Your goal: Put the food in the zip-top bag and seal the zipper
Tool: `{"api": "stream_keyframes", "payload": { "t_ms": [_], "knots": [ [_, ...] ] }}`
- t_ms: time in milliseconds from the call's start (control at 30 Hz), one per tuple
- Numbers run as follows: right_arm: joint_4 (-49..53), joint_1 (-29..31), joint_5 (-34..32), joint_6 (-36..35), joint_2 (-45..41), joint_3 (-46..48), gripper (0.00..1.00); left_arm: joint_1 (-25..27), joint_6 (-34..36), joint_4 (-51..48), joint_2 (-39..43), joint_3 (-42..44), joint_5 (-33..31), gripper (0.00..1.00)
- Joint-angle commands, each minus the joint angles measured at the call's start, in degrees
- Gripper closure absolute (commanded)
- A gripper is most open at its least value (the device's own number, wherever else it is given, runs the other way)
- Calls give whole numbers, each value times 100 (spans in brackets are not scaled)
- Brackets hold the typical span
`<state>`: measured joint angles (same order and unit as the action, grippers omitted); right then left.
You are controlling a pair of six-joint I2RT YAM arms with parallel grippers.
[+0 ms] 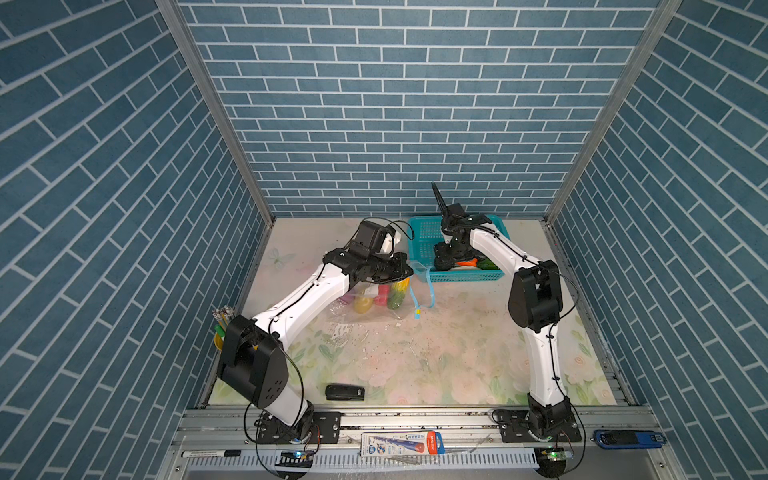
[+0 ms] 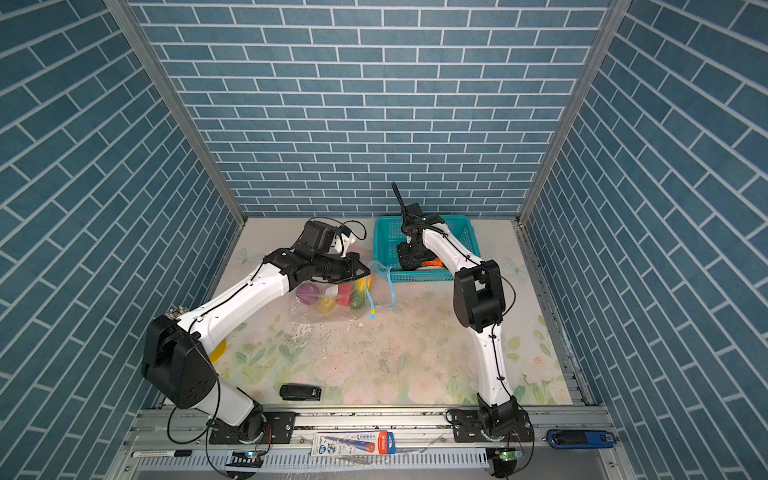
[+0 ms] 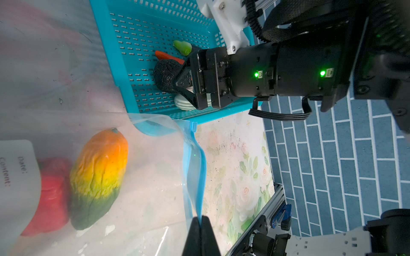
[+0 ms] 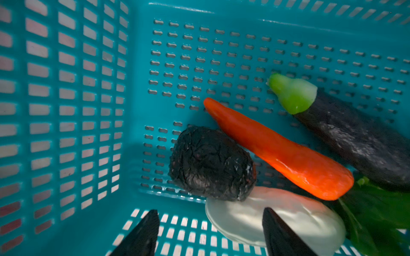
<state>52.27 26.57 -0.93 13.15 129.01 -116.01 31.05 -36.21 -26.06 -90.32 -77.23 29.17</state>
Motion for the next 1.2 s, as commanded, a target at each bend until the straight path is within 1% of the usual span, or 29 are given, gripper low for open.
{"api": "stream_keyframes", "payload": {
  "t_ms": [0, 267, 300, 333, 400, 833, 1167],
  "knots": [
    [-82, -27, -135, -84, 149, -311, 23, -2, 111, -48, 94, -142, -60, 100],
    [-194, -45, -148, -82, 451, -507, 19, -11, 129, -74, 77, -161, -42, 100],
    [-199, -50, -151, -80, 493, -541, 13, -15, 129, -74, 76, -152, -43, 100],
    [-195, -51, -141, -72, 538, -584, 10, -28, 132, -74, 85, -148, -42, 100],
    [-190, -47, -127, -67, 604, -650, 9, -32, 136, -82, 93, -143, -42, 100],
    [-223, -48, 74, 65, 903, -943, 12, -77, 141, -70, 103, -108, -25, 100],
    [-236, -46, 224, 194, 1004, -1112, 18, -99, 140, -65, 123, -73, -22, 100]
  ]
}}
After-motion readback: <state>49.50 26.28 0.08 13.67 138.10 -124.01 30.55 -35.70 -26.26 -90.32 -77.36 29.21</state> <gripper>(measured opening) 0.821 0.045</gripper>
